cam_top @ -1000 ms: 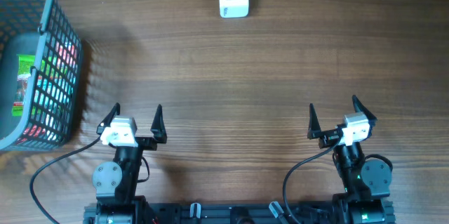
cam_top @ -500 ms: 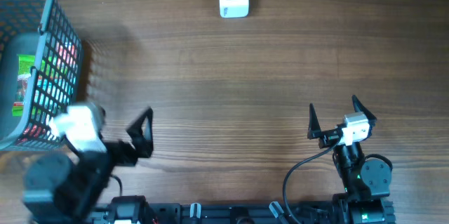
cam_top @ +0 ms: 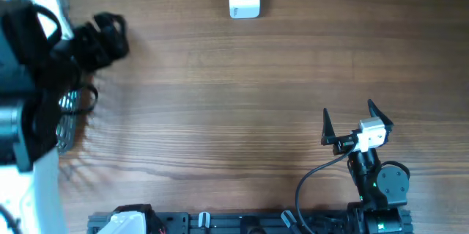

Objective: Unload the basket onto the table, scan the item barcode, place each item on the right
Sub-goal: 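Reach the left gripper into the grey basket toward the packages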

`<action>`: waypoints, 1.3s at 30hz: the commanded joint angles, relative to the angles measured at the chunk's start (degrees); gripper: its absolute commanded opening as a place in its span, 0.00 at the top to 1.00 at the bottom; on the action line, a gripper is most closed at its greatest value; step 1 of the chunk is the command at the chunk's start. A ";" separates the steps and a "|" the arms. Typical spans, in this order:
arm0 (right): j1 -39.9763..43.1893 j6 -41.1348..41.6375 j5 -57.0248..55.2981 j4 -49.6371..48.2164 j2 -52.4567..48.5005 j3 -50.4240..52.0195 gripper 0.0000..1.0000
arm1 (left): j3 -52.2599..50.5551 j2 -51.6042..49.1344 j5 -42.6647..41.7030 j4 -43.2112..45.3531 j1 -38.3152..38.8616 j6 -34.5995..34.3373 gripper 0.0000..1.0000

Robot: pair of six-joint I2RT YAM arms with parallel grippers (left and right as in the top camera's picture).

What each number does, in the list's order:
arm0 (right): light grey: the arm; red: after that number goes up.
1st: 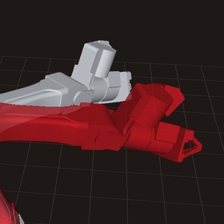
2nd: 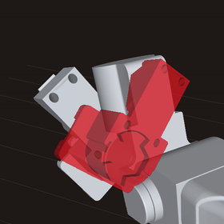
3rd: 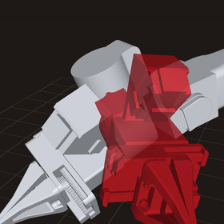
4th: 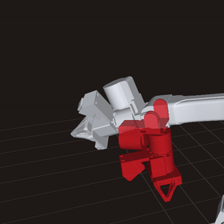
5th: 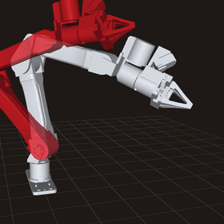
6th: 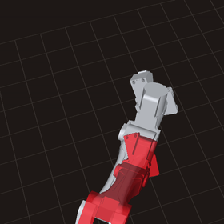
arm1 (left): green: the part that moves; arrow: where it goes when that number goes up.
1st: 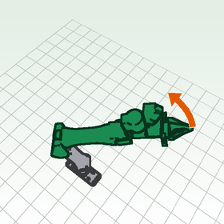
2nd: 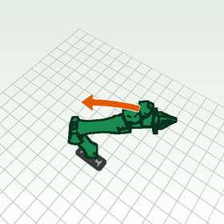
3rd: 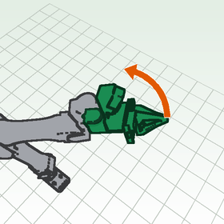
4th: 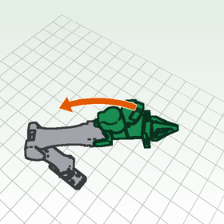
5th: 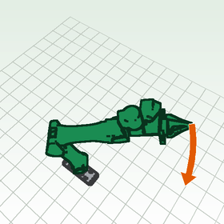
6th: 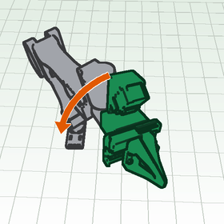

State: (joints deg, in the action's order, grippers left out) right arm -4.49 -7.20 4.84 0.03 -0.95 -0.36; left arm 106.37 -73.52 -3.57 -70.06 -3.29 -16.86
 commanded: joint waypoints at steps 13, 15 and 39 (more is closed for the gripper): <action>0.17 -0.28 -0.70 -0.15 0.15 0.07 0.00 | 0.90 -19.69 -2.97 4.76 -36.37 -12.35 0.00; 0.17 -0.28 -0.70 -0.15 0.15 0.07 0.00 | 0.90 -20.94 -2.99 5.29 -39.80 -12.24 0.00; 0.17 -0.28 -0.70 -0.15 0.15 0.07 0.00 | -16.33 -41.38 -6.88 15.15 -42.07 -4.31 0.08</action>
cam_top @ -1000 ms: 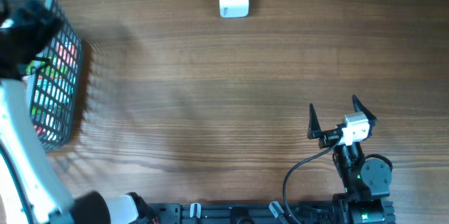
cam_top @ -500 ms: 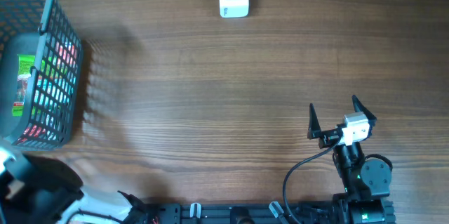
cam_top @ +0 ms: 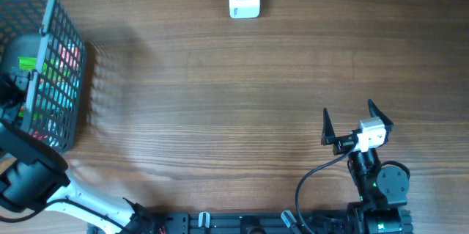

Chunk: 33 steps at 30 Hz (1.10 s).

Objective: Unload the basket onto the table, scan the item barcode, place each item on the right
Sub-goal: 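Reach the left gripper into the grey basket toward the packages, then grasp the light green wet-wipe pack with the left gripper and lift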

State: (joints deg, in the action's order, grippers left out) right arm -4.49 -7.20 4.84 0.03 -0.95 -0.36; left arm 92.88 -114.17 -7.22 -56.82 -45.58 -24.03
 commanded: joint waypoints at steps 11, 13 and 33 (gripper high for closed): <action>0.17 -0.28 -0.70 -0.15 0.15 0.07 0.00 | -8.81 -0.76 -5.51 8.63 0.96 2.38 0.66; 0.17 -0.28 -0.70 -0.15 0.15 0.07 0.00 | -8.33 -0.44 -9.49 8.81 0.63 2.40 0.73; 0.17 -0.28 -0.70 -0.15 0.15 0.07 0.00 | 4.48 33.20 -11.96 7.17 1.01 -3.65 0.96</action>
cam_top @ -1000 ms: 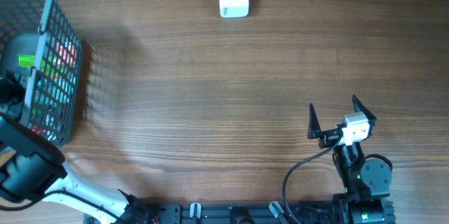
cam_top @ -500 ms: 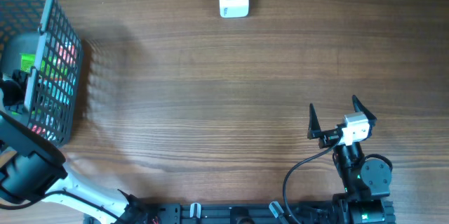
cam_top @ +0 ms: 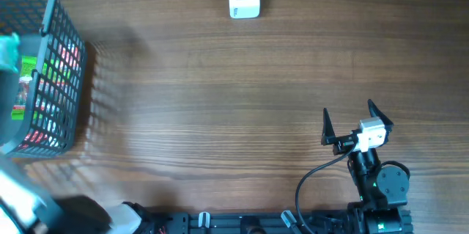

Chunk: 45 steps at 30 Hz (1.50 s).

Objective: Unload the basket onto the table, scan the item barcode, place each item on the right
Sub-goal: 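Grasp the light green wet-wipe pack with the left gripper and lift, then carry the green pack out and lower it onto the table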

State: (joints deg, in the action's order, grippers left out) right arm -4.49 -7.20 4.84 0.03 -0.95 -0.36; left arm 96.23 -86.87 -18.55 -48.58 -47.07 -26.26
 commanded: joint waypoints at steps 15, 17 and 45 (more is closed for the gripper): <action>0.17 -0.26 -0.70 -0.15 0.15 0.07 0.00 | -3.82 0.42 13.75 -23.28 51.08 2.05 0.96; 0.17 -0.26 -0.70 -0.15 0.15 0.07 0.00 | -5.88 -3.17 17.42 -22.53 56.11 2.05 0.96; 0.17 -0.28 -0.70 -0.15 0.15 0.07 0.00 | -11.37 -34.75 59.47 -19.76 73.88 -1.22 0.96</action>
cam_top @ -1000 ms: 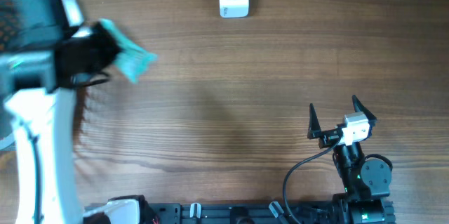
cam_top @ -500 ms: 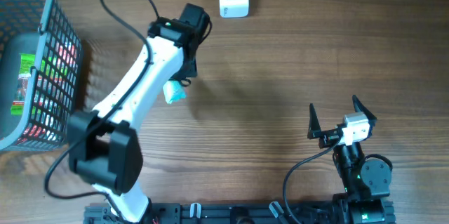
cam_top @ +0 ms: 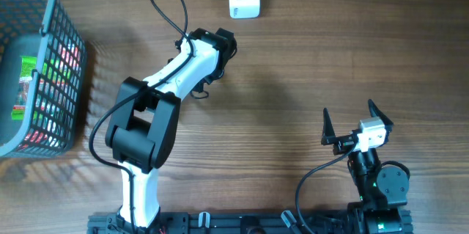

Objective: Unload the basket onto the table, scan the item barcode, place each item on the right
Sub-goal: 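Carry the green pack out and lower it onto the table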

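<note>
The white barcode scanner stands at the table's far edge, centre. My left arm reaches from the near edge up across the table; its dark wrist and left gripper (cam_top: pixel 222 43) sit just below and left of the scanner. The fingers are hidden under the wrist, and no item shows in them. At the left edge stands a grey wire basket (cam_top: pixel 69 58) holding packets, one with a green label (cam_top: pixel 26 65) and some red ones. My right gripper (cam_top: pixel 348 109) rests open and empty at the near right.
A black cable (cam_top: pixel 170 6) loops from the left wrist toward the far edge. The right arm's base (cam_top: pixel 381 186) and a rail (cam_top: pixel 242 223) run along the near edge. Bare wooden tabletop lies between the arms.
My left arm was almost out of view at the lower left corner. It now stretches across the table with its wrist just below the scanner. The basket and the right arm are unchanged.
First my left arm loomed blurred over the basket at the left. Then it was low at the left edge beside the basket, then nearly out of view at the corner. Now its wrist is by the scanner. The right gripper stayed open and still.
</note>
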`<action>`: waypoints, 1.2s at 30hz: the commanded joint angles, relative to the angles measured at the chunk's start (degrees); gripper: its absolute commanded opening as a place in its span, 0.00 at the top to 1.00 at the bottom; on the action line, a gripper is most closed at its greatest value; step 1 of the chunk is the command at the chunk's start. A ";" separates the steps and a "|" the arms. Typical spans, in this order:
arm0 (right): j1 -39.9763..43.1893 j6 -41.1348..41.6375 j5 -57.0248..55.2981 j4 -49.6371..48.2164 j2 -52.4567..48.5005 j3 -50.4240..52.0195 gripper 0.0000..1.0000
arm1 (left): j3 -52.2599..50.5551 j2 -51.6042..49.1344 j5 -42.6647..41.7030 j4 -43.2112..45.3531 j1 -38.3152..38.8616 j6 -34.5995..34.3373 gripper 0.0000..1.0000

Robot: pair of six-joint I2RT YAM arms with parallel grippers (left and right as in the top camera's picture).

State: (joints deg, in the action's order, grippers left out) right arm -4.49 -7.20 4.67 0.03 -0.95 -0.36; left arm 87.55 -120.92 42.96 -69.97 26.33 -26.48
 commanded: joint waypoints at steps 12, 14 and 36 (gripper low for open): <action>0.17 -0.31 -0.52 -0.15 0.15 0.07 0.00 | -3.56 -0.70 -10.93 6.38 1.57 -1.01 0.79; 0.17 -0.28 -0.52 -0.15 0.15 0.07 0.00 | -3.54 -0.70 -13.42 6.84 1.57 -1.01 0.67; 0.17 -0.26 -0.52 -0.15 0.15 0.07 0.00 | 9.64 6.34 -31.56 -1.46 -0.17 -0.83 0.47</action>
State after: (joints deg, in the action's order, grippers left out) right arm -4.49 -7.20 4.69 0.03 -0.95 -0.36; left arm 93.06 -118.50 13.54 -67.96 27.57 -26.98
